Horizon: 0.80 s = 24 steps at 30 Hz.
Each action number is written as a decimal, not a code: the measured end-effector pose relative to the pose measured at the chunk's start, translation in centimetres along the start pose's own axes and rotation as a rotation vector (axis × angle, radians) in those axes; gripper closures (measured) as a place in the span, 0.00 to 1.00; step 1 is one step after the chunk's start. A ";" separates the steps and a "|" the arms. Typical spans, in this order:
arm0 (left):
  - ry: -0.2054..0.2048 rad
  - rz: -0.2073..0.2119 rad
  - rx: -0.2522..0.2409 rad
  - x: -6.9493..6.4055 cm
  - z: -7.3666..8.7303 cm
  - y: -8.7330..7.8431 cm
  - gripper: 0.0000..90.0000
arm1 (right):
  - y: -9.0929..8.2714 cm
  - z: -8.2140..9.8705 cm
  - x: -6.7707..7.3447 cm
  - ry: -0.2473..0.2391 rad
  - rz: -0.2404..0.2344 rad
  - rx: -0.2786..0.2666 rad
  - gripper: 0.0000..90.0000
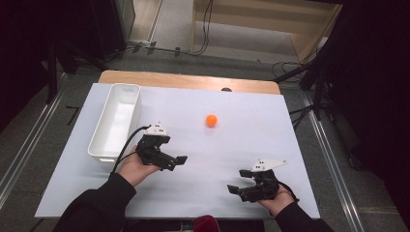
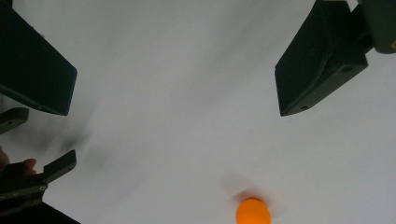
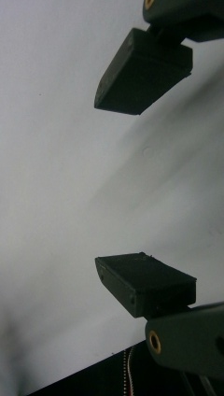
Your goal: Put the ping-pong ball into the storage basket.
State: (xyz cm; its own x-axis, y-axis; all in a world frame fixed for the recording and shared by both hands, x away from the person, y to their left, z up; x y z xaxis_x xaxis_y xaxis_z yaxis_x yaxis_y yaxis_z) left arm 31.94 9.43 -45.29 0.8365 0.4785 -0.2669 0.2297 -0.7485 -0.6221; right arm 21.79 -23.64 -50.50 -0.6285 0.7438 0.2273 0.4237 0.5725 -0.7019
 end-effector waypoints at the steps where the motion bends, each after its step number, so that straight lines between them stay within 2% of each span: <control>1: 0.000 0.002 0.001 0.0 -0.1 0.1 0.00 | 0.0 0.0 0.0 0.002 0.003 -0.002 0.22; 9: 0.006 0.007 -0.006 0.1 -0.7 0.8 0.00 | 0.0 0.0 0.0 0.003 0.001 -0.001 0.22; 13: 0.015 0.008 -0.020 0.1 -1.0 1.0 0.00 | 0.0 0.0 -0.2 0.018 0.001 -0.001 0.22; 20: 0.036 0.008 -0.007 0.1 -1.5 1.9 0.00 | 0.1 0.0 -0.1 0.001 0.002 -0.002 0.22; 24: 0.031 0.012 -0.007 0.4 -1.8 2.7 0.00 | 0.2 -0.1 0.0 0.000 -0.003 0.003 0.22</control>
State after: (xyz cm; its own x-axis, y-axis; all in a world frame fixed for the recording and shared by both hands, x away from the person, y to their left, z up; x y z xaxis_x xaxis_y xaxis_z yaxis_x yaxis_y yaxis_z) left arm 33.76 6.80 -45.73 0.8542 0.4554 -0.2510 0.2234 -0.7573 -0.6136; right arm 21.91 -23.53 -50.58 -0.6299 0.7422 0.2289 0.4203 0.5735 -0.7032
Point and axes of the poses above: each handheld gripper's, and its own axes: y roughly forward along the jaws, z roughly out of its underside, x roughly to its left, the point moved 1 cm from there along y, roughly forward along the jaws, and after that the axes turned 4 degrees about z, right-handed, at the moved point
